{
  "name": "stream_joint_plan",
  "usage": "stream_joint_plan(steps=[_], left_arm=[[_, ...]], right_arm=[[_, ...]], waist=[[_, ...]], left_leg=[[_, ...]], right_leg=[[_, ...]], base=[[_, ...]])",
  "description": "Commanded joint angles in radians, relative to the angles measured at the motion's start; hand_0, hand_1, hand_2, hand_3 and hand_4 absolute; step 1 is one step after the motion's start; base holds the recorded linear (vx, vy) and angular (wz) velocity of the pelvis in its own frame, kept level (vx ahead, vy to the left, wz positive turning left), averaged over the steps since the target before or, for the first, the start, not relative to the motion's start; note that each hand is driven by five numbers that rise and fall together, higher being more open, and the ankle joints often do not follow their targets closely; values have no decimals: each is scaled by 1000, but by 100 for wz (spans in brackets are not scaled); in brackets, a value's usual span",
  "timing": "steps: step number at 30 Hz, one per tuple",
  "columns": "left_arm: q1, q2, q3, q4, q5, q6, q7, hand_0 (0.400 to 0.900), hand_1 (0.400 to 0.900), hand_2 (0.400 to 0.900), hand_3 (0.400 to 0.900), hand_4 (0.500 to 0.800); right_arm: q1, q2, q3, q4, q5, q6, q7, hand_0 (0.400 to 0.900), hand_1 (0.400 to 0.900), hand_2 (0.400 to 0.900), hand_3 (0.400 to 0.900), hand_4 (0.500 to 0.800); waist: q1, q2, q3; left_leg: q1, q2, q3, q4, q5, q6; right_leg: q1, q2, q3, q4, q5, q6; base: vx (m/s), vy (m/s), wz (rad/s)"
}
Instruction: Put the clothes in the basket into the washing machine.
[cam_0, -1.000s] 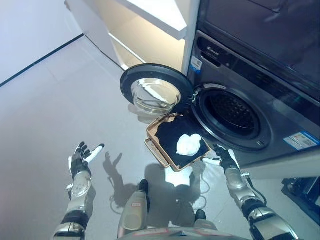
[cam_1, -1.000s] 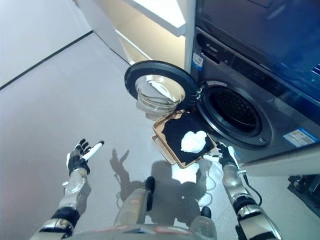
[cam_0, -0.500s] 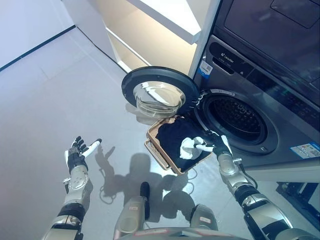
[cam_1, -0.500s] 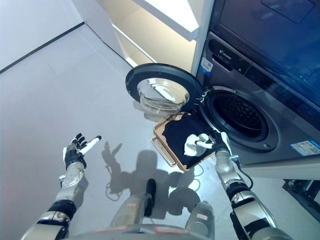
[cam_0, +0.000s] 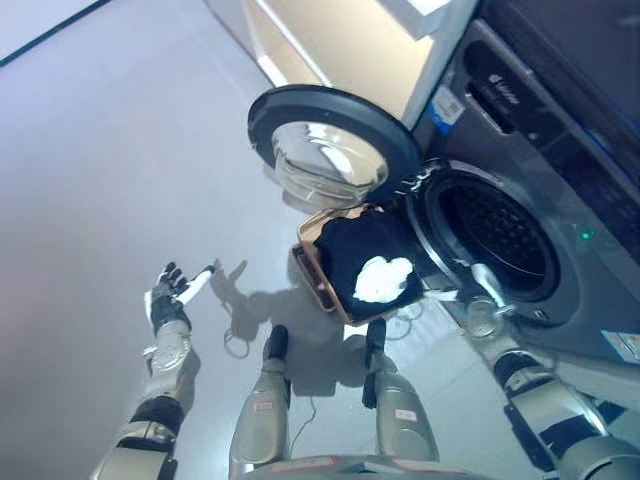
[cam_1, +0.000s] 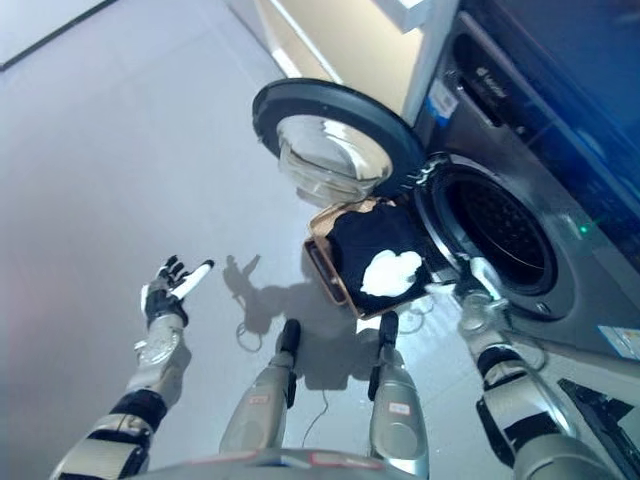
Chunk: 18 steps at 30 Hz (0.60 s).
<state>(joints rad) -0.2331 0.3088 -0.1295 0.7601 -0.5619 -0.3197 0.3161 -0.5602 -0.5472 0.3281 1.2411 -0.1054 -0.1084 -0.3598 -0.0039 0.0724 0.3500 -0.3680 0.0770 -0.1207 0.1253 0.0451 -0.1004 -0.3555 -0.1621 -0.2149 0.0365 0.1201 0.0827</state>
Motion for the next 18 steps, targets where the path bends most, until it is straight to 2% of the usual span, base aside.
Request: stream_joint_plan(steps=[1, 4, 5, 6, 9, 13, 18], left_arm=[[-83, 81, 29, -61, -10, -85, 15, 900, 900, 900, 900, 800], [-89, 74, 2, -140, 11, -88, 13, 900, 900, 900, 900, 800], [-89, 74, 2, -140, 11, -88, 13, 900, 900, 900, 900, 800], [-82, 75, 0, -200, 20, -89, 12, 900, 900, 900, 900, 800], [-77, 76, -2, -249, 37, -90, 13, 900, 900, 900, 900, 800], [-94, 72, -21, -244, 44, -90, 7, 900, 900, 900, 900, 800], [-121, 80, -34, -242, 54, -95, -3, 900, 900, 900, 900, 800]], right_arm=[[-73, -32, 37, 30, -74, -8, -68, 900, 900, 900, 900, 800], [-95, -70, 40, 46, -88, 1, -68, 900, 900, 900, 900, 800], [-95, -70, 40, 46, -88, 1, -68, 900, 900, 900, 900, 800], [-102, -89, 35, 40, -84, 1, -72, 900, 900, 900, 900, 800], [-108, -113, 24, 46, -69, -5, -72, 900, 900, 900, 900, 800], [-111, -118, 2, 55, -24, -15, -59, 900, 900, 900, 900, 800], [-117, -111, 16, 67, -1, -26, -4, 900, 900, 900, 900, 800]], waist=[[20, -28, -4], [30, 1, 12], [28, -1, 9], [32, 10, 22], [36, 15, 37], [38, 21, 44], [37, 26, 48]], left_leg=[[-48, -15, 66, 118, -73, 10], [-92, -23, 71, 139, -79, 14], [-96, -27, 70, 136, -74, 14], [-128, -33, 70, 166, -86, 16], [-177, -41, 68, 199, -101, 20], [-212, -53, 62, 236, -118, 26], [-240, -63, 59, 268, -135, 28]], right_leg=[[-49, -152, 37, 76, 35, 97], [-101, -159, 51, 112, 27, 93], [-104, -162, 51, 111, 30, 94], [-139, -163, 66, 135, 27, 90], [-181, -162, 81, 149, 25, 90], [-203, -163, 95, 169, 15, 88], [-226, -168, 105, 187, 10, 85]], base=[[-25, -10, 9], [-2, -5, 2], [-5, 4, -3], [-19, 3, -5], [-8, 2, -9], [12, -3, 2], [0, 0, 0]])
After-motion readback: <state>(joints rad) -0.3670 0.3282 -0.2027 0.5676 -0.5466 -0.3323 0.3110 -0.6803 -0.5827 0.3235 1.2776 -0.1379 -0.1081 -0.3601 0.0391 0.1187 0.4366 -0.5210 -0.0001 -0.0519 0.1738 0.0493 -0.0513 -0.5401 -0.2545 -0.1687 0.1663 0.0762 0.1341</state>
